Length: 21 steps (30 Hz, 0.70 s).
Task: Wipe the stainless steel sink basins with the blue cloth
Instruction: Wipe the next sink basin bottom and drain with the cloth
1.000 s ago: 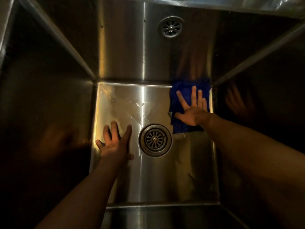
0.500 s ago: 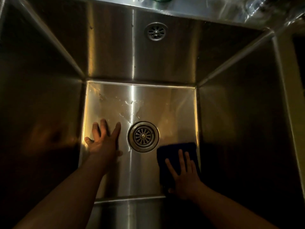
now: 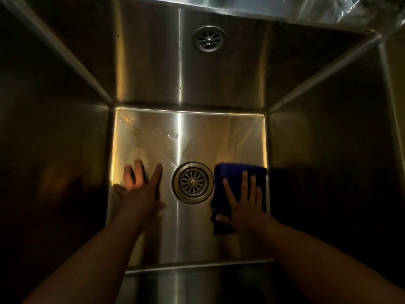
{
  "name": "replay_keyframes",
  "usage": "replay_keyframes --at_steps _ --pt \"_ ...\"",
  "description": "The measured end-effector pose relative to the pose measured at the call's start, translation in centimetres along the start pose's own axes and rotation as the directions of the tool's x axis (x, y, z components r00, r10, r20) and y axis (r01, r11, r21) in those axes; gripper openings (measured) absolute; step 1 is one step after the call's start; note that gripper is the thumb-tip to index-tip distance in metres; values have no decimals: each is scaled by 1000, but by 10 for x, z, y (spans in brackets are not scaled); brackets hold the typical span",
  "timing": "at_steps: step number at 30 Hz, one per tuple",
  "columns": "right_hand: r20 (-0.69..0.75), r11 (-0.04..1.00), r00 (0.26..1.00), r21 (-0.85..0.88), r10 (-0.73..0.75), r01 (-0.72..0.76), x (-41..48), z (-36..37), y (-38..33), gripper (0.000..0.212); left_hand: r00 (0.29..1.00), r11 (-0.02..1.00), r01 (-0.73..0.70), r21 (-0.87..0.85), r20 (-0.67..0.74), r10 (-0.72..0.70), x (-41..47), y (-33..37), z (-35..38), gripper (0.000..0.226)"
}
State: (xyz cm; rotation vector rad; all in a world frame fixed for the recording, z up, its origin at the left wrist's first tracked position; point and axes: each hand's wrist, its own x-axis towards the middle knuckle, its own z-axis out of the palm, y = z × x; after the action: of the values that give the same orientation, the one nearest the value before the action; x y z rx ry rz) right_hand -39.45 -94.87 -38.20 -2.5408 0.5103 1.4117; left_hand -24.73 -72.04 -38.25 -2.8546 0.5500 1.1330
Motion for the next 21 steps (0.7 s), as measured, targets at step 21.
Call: replay_keyframes --at_steps 21 --pt "0 999 999 1 -40 40 44 -64 18 81 1000 1000 10 1 -17 -10 0 0 0 106"
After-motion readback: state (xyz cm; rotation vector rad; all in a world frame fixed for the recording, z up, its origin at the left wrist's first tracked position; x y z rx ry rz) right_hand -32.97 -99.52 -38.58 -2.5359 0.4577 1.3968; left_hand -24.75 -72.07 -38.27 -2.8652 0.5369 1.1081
